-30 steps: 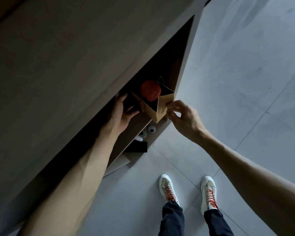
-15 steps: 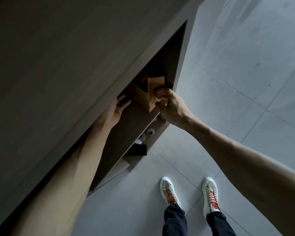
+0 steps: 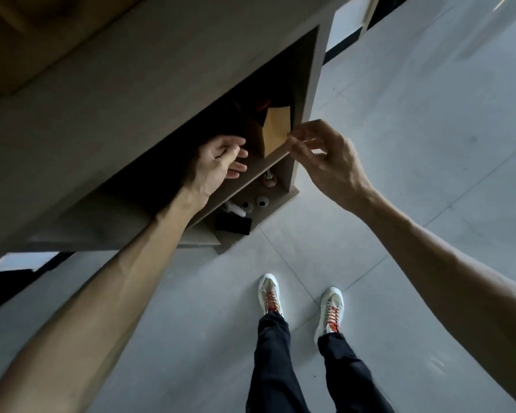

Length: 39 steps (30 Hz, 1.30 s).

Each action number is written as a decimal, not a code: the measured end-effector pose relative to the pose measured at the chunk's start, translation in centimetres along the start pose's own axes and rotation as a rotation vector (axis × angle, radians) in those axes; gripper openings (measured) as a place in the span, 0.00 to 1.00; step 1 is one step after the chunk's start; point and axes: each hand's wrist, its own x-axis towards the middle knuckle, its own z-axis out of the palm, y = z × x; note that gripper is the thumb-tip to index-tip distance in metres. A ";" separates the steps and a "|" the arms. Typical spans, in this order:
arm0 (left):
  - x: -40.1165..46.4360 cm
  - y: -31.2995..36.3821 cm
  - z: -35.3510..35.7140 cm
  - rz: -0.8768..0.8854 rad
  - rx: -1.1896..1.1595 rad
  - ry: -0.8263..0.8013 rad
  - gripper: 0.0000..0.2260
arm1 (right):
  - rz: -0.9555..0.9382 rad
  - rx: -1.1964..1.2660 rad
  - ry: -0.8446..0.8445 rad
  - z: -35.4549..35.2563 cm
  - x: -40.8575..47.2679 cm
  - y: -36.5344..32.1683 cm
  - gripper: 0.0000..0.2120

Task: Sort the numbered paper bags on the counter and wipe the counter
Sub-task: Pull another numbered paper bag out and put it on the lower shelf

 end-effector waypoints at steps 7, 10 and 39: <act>-9.1 6.6 1.5 0.149 0.056 0.098 0.09 | -0.243 0.041 -0.024 -5.2 -2.7 -7.9 0.09; -12.2 10.8 1.4 0.257 0.026 0.163 0.08 | -0.346 0.077 -0.036 -7.0 -2.8 -12.1 0.08; -15.3 23.8 -29.8 0.587 0.232 0.699 0.08 | -0.749 0.103 -0.282 7.1 12.0 -39.1 0.08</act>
